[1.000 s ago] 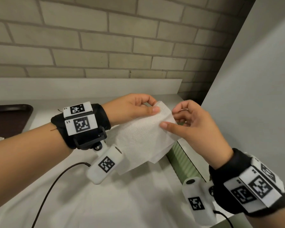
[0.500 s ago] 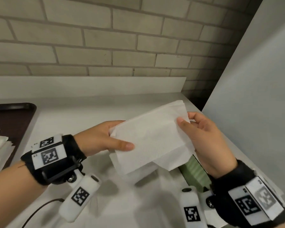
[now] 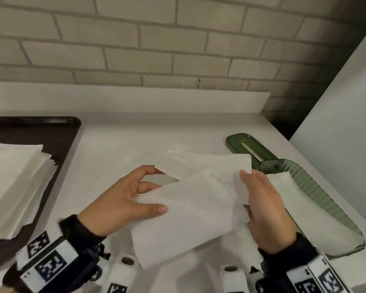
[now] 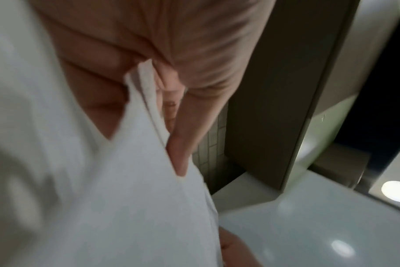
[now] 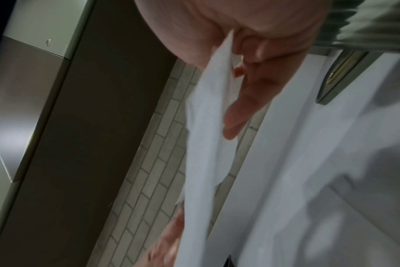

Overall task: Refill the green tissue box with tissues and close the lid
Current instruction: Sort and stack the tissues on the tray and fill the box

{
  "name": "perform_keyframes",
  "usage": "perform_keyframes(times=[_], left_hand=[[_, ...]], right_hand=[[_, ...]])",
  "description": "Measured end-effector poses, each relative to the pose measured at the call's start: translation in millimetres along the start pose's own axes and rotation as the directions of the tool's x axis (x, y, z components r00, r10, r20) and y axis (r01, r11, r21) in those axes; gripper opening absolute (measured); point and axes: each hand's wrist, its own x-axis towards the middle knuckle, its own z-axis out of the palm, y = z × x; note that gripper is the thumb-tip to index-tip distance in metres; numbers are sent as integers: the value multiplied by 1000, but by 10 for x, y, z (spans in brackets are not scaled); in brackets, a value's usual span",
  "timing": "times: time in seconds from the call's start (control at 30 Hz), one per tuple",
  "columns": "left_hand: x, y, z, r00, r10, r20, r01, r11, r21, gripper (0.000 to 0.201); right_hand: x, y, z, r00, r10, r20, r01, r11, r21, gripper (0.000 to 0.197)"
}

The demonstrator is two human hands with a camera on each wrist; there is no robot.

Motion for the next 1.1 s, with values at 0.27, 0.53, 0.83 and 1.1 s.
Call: perform_keyframes(times=[0.27,0.53,0.83,1.1], left_hand=[[-106,-345,-74,984,-117,-134,155,933,323,35],[-54,-397,-32,960,-179,-213,255,873,416,24],[-192,-420,-107,940,-289,-181,334,886,322,48],[-281,-442,-129,940,-297,-166,333,903,271,55]], right_hand=[[40,127,8,999,-45,27,43,998,44,21],[110,105,-113,986,-168,-10,168,986,16,10],[103,-80,-32,782,-32,623,-155,957,243,35],[297,339,87,800,227,556,-212,973,-92,29]])
